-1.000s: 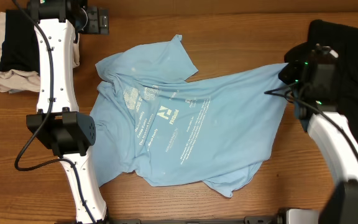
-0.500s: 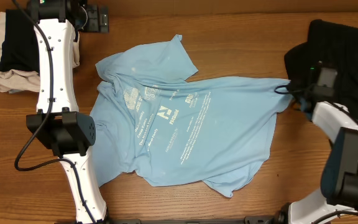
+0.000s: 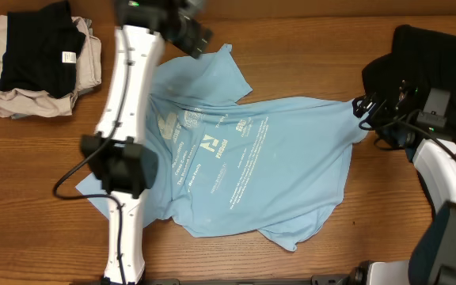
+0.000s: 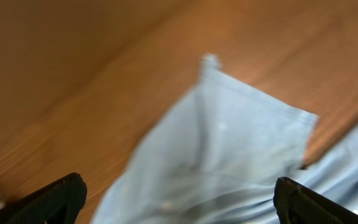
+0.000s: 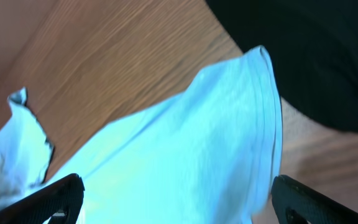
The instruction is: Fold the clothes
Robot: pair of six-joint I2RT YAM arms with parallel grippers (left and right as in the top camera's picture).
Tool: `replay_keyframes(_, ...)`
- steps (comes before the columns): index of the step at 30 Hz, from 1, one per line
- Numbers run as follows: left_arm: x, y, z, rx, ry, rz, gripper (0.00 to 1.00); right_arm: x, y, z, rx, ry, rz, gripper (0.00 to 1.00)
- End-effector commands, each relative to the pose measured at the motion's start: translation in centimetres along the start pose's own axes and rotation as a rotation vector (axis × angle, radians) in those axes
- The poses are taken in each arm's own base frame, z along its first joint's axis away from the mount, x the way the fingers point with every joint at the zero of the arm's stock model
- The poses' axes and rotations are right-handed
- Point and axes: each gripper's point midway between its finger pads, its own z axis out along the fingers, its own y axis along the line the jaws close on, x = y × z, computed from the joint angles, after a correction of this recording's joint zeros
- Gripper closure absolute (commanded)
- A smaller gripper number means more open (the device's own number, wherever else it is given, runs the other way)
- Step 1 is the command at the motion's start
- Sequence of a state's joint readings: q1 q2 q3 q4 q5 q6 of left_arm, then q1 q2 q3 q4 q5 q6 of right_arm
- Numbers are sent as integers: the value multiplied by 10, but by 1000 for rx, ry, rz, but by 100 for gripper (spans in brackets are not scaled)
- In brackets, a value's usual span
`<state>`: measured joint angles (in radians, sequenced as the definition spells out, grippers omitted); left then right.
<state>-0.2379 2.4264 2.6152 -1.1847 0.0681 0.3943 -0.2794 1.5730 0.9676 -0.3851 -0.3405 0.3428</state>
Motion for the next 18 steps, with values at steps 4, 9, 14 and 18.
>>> replay_keyframes(4,29,-56,83,108,135,111,2,9,8,-16,-5,39,-54,0)
replay_keyframes(9,46,-76,116,135,188,101,3,16,-3,-17,49,63,-39,0)
replay_keyframes(14,56,-81,134,146,213,49,1,16,-9,-18,78,59,-36,0)
replay_keyframes(18,63,-83,147,148,227,34,1,17,-9,-18,79,62,-35,0)
